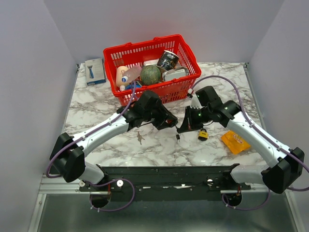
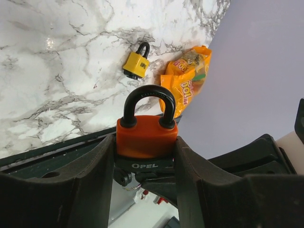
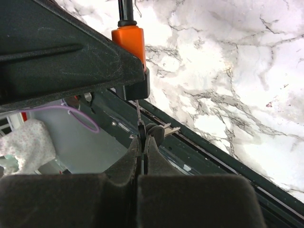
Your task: Unlock with the key
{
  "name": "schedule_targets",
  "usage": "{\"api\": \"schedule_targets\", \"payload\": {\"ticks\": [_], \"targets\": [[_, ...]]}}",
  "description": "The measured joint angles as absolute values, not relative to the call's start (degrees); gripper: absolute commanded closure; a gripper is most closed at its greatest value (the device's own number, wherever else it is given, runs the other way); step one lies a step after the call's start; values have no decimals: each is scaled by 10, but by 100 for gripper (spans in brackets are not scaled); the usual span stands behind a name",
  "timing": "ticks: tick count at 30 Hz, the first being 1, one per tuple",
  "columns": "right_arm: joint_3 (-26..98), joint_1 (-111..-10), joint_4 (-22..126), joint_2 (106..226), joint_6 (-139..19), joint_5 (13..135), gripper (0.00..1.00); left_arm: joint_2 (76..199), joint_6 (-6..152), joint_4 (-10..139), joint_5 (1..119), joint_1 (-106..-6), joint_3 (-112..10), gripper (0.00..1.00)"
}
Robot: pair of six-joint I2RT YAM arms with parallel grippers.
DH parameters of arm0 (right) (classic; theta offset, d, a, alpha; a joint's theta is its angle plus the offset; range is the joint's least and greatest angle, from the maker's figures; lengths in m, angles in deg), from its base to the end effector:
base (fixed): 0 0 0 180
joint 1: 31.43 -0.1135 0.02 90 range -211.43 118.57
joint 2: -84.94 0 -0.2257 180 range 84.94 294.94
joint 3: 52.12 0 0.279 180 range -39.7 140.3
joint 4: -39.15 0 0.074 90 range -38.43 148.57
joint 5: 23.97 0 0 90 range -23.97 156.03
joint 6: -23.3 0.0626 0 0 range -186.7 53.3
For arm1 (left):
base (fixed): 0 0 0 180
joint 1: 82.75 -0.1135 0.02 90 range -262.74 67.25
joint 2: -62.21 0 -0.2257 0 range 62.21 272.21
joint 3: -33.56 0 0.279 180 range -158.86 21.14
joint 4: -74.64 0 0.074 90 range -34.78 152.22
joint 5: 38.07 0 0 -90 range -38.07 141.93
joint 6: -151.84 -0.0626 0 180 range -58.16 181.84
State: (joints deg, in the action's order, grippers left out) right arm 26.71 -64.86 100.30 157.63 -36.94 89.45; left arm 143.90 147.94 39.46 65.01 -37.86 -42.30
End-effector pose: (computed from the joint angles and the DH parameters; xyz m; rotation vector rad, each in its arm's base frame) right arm 0.2413 0.1891 0.2511 -0.2612 2.6771 0.9171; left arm 0.2499 -0.2689 0.2199 -0.8211 2.5861 -1.2522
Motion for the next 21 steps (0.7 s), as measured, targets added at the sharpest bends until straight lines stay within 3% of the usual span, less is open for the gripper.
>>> {"api": "schedule_targets", "payload": {"ticks": [21], "targets": [[228, -622, 914, 1564, -315, 918, 99, 1439, 1473, 402, 629, -369, -432, 100]]}}
